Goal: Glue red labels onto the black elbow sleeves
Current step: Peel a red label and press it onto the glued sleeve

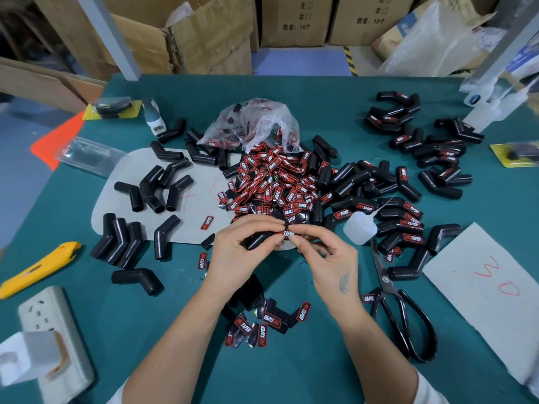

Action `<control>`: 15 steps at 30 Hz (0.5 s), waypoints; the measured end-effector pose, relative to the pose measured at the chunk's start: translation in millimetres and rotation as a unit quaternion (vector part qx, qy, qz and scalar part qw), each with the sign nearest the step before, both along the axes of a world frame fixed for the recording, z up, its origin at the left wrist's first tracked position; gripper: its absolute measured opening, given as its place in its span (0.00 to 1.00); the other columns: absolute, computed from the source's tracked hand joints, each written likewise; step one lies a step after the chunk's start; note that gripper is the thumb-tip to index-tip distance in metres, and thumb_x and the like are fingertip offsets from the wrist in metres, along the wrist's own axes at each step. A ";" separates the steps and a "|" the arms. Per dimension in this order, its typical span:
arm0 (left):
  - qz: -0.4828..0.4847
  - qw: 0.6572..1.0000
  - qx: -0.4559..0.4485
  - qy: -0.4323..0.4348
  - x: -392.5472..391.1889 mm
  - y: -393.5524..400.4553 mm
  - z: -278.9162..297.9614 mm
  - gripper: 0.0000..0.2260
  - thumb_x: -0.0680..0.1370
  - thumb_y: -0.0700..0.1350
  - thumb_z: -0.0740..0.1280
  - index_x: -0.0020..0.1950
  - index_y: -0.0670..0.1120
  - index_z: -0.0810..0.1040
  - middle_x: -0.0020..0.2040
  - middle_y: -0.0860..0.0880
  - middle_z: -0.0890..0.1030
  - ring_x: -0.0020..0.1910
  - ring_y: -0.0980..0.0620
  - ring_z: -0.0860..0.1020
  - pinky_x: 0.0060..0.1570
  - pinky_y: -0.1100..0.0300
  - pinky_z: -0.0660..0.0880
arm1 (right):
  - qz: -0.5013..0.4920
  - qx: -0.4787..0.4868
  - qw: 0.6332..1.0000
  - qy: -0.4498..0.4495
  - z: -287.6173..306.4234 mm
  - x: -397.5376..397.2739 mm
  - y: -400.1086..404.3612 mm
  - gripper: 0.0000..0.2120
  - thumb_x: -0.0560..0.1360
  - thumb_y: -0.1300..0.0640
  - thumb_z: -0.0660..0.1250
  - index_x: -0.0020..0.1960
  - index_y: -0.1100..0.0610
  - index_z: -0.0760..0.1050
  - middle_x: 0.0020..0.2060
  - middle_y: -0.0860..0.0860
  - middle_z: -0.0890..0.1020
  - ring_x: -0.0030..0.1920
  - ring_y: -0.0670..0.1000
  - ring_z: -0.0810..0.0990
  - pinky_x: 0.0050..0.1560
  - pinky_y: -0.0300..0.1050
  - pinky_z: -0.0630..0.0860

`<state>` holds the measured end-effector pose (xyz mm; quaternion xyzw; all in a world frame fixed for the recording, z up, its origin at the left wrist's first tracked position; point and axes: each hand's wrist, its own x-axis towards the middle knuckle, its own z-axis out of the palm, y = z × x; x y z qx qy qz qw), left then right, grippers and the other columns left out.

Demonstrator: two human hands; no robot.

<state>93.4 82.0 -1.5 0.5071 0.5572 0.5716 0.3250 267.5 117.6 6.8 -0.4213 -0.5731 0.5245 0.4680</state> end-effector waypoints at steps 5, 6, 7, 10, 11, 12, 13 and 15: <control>-0.004 0.999 0.012 0.046 0.2 0.2 6.9 0.06 0.76 0.42 0.77 0.52 0.44 0.89 0.53 0.51 0.86 0.55 0.47 0.85 0.58 0.44 0.81 | -0.002 -0.003 1.000 -0.002 -0.4 -1.0 0.0 0.09 0.78 0.59 0.76 0.54 0.46 0.87 0.50 0.48 0.88 0.50 0.53 0.87 0.53 0.43 0.81; -0.008 0.998 0.019 0.063 -0.2 0.3 7.9 0.06 0.76 0.40 0.77 0.52 0.43 0.88 0.53 0.50 0.86 0.55 0.49 0.84 0.59 0.48 0.81 | -0.002 -0.005 1.000 -0.002 -0.6 -1.2 0.2 0.09 0.78 0.60 0.76 0.54 0.46 0.87 0.50 0.49 0.88 0.49 0.53 0.87 0.53 0.44 0.81; -0.013 0.997 0.025 0.074 -0.6 0.3 8.6 0.06 0.76 0.37 0.77 0.52 0.42 0.88 0.53 0.48 0.86 0.55 0.50 0.84 0.60 0.52 0.80 | -0.001 -0.008 1.000 -0.003 -0.9 -1.4 0.3 0.09 0.78 0.60 0.76 0.53 0.47 0.87 0.49 0.49 0.88 0.49 0.52 0.86 0.52 0.44 0.81; -0.026 0.996 0.026 0.082 -1.5 -0.4 11.0 0.08 0.76 0.33 0.76 0.53 0.43 0.88 0.54 0.46 0.85 0.55 0.50 0.83 0.59 0.63 0.77 | 0.002 -0.008 1.000 -0.011 -0.7 -1.3 0.0 0.10 0.78 0.62 0.75 0.53 0.47 0.87 0.49 0.48 0.88 0.47 0.51 0.86 0.50 0.40 0.79; -0.029 0.996 0.024 0.083 -1.8 -0.7 11.4 0.09 0.76 0.33 0.76 0.54 0.43 0.88 0.54 0.46 0.84 0.55 0.50 0.83 0.59 0.63 0.77 | 0.002 -0.006 1.000 -0.015 -0.5 -1.3 -0.2 0.10 0.78 0.62 0.75 0.53 0.47 0.87 0.49 0.48 0.88 0.48 0.51 0.86 0.50 0.40 0.79; -0.032 0.996 0.023 0.083 -2.0 -0.8 11.8 0.10 0.76 0.32 0.76 0.54 0.44 0.88 0.54 0.46 0.84 0.56 0.49 0.83 0.59 0.64 0.77 | 0.001 -0.004 1.000 -0.019 -0.2 -1.3 -0.3 0.11 0.79 0.62 0.75 0.53 0.46 0.87 0.48 0.48 0.88 0.48 0.52 0.86 0.50 0.39 0.79; -0.033 0.996 0.023 0.082 -2.2 -0.7 12.0 0.11 0.76 0.32 0.76 0.54 0.44 0.88 0.54 0.46 0.84 0.56 0.49 0.83 0.58 0.65 0.77 | 0.002 -0.003 1.000 -0.020 -0.2 -1.2 -0.4 0.11 0.79 0.62 0.75 0.53 0.46 0.87 0.49 0.48 0.88 0.48 0.52 0.86 0.50 0.39 0.79; -0.037 0.996 0.026 0.079 -2.5 -0.6 12.3 0.11 0.76 0.32 0.75 0.54 0.45 0.88 0.54 0.46 0.84 0.55 0.49 0.83 0.56 0.65 0.78 | 0.004 0.000 1.000 -0.021 -0.5 -0.9 -0.4 0.11 0.79 0.62 0.75 0.53 0.46 0.87 0.49 0.47 0.88 0.48 0.52 0.86 0.50 0.39 0.79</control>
